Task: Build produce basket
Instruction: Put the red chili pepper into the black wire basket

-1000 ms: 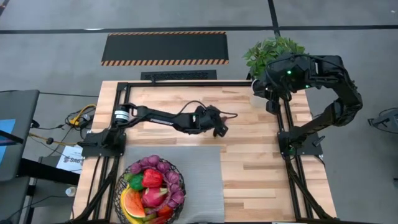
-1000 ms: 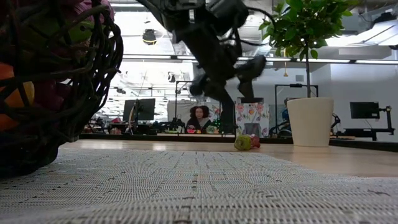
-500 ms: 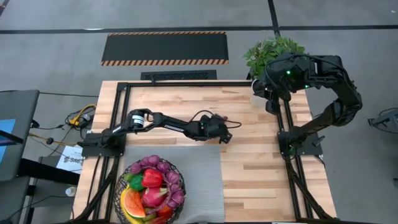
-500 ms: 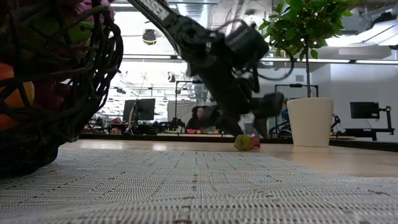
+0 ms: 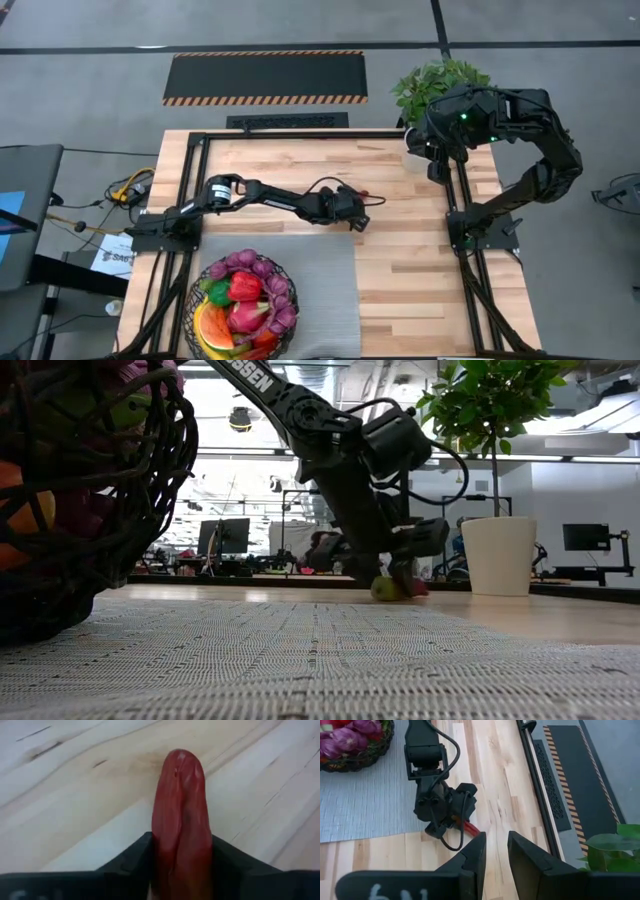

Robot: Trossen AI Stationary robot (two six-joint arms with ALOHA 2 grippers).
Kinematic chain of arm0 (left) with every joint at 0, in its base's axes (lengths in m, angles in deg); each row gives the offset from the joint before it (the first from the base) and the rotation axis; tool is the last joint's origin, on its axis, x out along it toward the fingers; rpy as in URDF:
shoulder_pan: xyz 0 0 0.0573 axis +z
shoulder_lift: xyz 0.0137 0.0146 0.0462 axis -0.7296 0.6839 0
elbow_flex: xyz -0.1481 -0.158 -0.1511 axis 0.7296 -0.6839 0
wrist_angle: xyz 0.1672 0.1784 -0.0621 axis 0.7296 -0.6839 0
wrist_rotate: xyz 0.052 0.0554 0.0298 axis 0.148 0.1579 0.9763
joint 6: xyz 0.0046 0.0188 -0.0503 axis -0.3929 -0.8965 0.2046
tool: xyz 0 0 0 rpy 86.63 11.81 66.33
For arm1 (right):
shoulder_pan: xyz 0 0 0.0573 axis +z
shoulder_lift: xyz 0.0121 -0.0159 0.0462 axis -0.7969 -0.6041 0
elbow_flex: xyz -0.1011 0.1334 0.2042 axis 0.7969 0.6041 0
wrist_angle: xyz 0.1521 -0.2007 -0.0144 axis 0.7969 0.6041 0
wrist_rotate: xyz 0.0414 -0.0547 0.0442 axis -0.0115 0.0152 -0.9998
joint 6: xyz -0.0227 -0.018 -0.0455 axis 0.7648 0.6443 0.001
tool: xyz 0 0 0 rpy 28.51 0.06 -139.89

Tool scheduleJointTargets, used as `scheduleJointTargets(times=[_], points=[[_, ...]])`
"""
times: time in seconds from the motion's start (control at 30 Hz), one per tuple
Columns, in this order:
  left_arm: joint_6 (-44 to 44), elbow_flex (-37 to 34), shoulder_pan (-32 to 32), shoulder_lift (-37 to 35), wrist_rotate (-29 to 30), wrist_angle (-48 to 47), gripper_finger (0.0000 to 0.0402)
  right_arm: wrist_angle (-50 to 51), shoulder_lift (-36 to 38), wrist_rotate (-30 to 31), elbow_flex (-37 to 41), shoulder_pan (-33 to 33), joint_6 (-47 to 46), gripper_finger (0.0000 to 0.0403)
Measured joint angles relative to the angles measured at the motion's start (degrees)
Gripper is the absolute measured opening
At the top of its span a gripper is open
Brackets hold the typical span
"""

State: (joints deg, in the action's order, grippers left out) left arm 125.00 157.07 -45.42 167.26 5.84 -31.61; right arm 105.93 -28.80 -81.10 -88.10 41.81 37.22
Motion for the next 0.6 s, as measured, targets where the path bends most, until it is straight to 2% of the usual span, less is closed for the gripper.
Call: scheduleJointTargets(times=[0.1,0.17,0.33,0.47,0.6], points=[[0.44,0.02,-0.04,-0.02,-1.29,0.64,0.0094,0.0,0.0,0.01,0.0,0.0,-0.02,0.0104],[1.08,0.02,-0.09,-0.35,-3.38,0.88,0.0076,0.01,0.0,0.02,0.0,0.0,-0.02,0.0104],[2.47,0.02,-0.21,-1.4,-7.75,0.46,0.0085,0.0,0.0,0.04,0.0,0.0,0.11,0.0104],[3.17,1.71,-0.79,-2.81,-7.73,-0.5,0.0096,-0.06,0.0,0.05,0.0,0.0,0.05,0.0104],[0.76,5.22,-1.38,-5.42,-9.01,-2.68,0.0088,-0.9,0.0,0.07,0.0,0.0,0.44,0.0104]])
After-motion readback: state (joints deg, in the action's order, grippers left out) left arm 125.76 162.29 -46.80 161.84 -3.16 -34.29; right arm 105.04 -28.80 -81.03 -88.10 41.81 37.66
